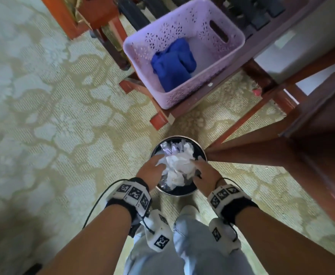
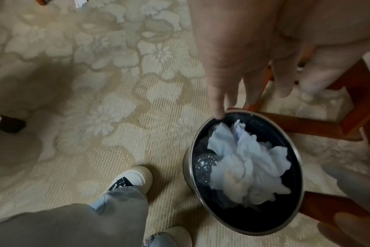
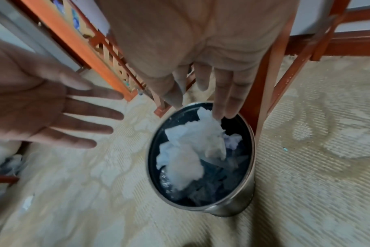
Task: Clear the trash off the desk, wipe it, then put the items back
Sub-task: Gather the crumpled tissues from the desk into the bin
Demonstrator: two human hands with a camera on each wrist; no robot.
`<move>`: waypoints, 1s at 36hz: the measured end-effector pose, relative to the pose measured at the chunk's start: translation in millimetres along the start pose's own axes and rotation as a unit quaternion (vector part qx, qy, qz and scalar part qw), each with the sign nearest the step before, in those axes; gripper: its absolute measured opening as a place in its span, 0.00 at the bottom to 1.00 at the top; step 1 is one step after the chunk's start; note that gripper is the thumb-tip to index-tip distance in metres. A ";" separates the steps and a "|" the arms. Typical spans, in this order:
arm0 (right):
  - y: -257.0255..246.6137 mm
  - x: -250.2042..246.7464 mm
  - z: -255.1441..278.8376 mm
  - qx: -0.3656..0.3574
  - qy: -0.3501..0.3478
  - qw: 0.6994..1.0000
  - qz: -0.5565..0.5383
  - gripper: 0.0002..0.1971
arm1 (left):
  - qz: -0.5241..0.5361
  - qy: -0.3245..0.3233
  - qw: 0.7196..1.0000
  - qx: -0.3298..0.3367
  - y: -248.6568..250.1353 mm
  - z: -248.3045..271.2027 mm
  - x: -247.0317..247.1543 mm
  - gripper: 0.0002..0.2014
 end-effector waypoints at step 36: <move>-136.5 -310.0 453.3 0.145 0.371 0.817 -0.418 0.14 | -0.212 -0.179 0.844 0.459 257.7 478.8 -124.4 0.13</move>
Point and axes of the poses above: each hand's wrist, its own z-axis away from the middle knuckle, its own x-axis out of the palm, y = z × x, the point moved 6 cm from there along -z, towards the middle knuckle, and after that the axes turned 14 degrees about y, right-handed, at the moved point
